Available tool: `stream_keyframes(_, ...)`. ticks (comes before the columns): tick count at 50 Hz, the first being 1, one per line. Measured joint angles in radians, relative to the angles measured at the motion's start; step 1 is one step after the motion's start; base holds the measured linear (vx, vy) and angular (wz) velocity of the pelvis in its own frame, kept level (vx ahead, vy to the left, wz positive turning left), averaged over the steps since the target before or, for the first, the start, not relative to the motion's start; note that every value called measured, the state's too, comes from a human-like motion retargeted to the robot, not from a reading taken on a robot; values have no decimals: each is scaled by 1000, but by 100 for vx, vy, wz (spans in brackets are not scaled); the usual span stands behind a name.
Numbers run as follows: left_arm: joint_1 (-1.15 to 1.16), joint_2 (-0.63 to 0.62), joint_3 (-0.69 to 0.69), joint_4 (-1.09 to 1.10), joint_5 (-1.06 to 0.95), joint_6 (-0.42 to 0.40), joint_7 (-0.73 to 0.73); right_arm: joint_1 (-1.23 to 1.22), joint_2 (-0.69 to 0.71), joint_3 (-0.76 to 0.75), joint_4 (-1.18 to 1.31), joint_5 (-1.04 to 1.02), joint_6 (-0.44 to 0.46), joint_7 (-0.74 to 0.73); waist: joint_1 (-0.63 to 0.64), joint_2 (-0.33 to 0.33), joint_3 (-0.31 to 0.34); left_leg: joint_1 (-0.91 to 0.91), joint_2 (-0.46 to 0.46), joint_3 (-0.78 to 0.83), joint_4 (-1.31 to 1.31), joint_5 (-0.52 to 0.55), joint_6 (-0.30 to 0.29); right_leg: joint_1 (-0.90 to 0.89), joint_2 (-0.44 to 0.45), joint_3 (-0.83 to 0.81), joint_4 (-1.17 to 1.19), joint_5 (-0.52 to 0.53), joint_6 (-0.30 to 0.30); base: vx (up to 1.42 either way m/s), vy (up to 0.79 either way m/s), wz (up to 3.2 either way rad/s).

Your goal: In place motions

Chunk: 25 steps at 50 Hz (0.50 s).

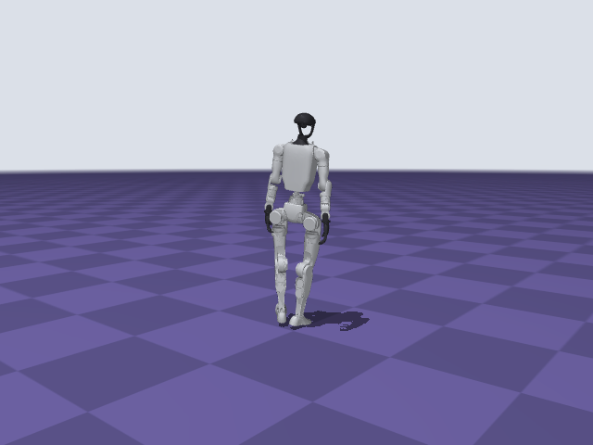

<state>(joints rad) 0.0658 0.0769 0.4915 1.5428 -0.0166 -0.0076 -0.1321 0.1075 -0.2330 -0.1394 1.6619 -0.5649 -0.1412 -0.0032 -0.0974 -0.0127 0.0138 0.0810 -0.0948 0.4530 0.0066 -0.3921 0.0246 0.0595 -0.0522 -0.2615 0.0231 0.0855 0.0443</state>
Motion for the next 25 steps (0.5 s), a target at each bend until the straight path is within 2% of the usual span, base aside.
stream_keyframes(5,72,13,-28,-47,129,6,-31,2,-3,8,38,25,22,-23,-5,11,-8,2,14,-5,21,-19,-11,4,14,8,-1,-3,-11,1,-7,-13)
stream_keyframes(10,138,32,-56,-50,231,-11,-34,-34,36,78,-16,43,3,-7,24,5,-8,-21,31,-9,126,-50,-26,19,14,22,1,-7,-25,0,-8,-17)
stream_keyframes(13,189,30,-58,-41,259,-16,-19,-90,69,165,-71,47,-14,34,38,-17,-2,-73,47,-5,282,2,-23,35,-5,36,2,-10,-30,-3,-8,-10)
stream_keyframes(15,221,22,-46,-27,262,-21,-17,-155,99,218,-105,73,-20,82,37,-42,-5,-199,103,0,530,106,-19,35,-33,37,1,-8,-30,-11,-9,8)
stream_keyframes(18,261,12,-39,-2,254,-29,-6,-268,154,224,-185,143,-30,143,82,-48,15,-454,192,-61,932,313,71,31,-38,58,-7,4,-27,-16,-11,-17)
stream_keyframes(20,288,4,-38,17,248,-28,-11,-372,182,214,-231,214,-32,185,133,-56,44,-607,191,-104,1153,269,57,39,-42,76,-13,15,-33,-19,-8,-74)
stream_keyframes(25,329,-21,-16,89,304,29,-73,-621,248,99,-350,367,-32,181,288,-77,98,-952,333,-53,1502,166,-1,23,-51,154,5,20,-78,-18,2,-90)
